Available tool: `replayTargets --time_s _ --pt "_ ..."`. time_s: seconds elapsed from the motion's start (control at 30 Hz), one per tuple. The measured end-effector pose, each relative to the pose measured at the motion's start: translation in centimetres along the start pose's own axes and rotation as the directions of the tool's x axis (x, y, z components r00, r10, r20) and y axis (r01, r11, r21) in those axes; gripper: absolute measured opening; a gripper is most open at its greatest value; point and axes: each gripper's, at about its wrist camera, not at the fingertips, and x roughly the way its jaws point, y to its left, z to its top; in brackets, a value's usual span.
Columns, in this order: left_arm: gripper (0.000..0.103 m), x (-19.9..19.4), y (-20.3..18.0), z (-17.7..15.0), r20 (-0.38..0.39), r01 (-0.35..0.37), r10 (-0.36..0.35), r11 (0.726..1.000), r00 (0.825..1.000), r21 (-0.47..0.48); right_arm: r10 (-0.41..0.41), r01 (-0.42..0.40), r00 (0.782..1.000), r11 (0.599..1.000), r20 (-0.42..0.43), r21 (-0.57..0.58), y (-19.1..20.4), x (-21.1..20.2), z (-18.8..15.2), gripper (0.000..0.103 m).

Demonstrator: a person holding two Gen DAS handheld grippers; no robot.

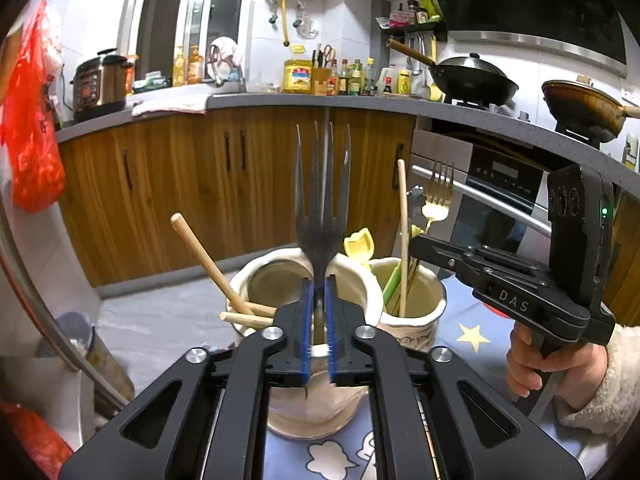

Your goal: Organize utensils

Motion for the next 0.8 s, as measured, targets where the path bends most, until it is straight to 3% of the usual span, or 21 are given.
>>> replayTargets --time_s 0.03,0.27,0.4,0.5,0.8 --pt "0.021 0.1 0.0 -0.1 -0.004 -0.006 0.006 1.0 1.0 -0.004 -0.002 0.002 1.0 1.0 0.001 0.001 0.0 0.0 0.0 0.0" --pt "0.025 -0.4 -0.3 0.4 0.01 -0.011 0.011 1.0 1.0 -0.003 -0.002 0.002 1.0 1.0 -0.013 -0.003 0.3 -0.4 0.4 0.004" --pt "0.026 -1.1 -0.7 0.5 0.002 -0.022 0.022 1.0 1.0 0.004 -0.021 0.021 0.999 1.0 -0.036 -0.002 0.5 -2.0 0.6 0.024" --pt "0.038 -1.9 -1.2 0.4 -0.01 -0.037 0.037 0.999 0.999 0.007 -0.048 0.049 0.998 0.999 -0.048 0.015 0.5 -3.7 0.9 0.042" --pt "0.055 -5.9 -3.2 -0.8 -0.036 -0.086 0.085 0.996 0.996 -0.038 -0.115 0.122 0.988 0.991 -0.107 0.06 1.9 -9.3 0.6 0.053"
